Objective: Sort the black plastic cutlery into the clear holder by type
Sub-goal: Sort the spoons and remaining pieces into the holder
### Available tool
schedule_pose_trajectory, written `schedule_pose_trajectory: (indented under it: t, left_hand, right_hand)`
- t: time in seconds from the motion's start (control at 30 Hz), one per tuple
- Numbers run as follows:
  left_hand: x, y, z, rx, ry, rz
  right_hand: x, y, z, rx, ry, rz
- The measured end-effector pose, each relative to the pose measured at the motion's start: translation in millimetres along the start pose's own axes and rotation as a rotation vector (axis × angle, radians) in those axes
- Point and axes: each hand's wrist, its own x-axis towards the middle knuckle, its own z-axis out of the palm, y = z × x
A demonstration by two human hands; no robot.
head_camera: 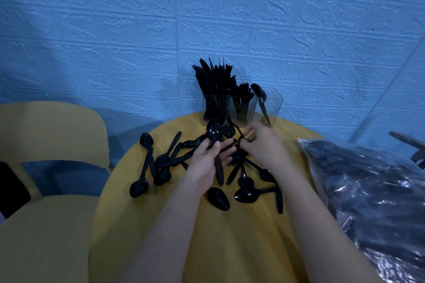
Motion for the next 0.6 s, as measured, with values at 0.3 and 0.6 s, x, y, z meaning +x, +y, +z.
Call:
schedule_pose_trajectory:
  t: [0.3, 0.6]
  left_hand:
    - [-7.1, 2.8, 8.2, -0.062, 0.043, -0.041]
    - [-17.2, 2.4, 10.2, -0.157, 0.052, -0.089]
  right_hand:
    - [-47.2, -16.6, 25.4, -0.222, 0.094, -0.279]
    - [-62.5, -10.4, 29.1, -0.056, 0.213, -0.324]
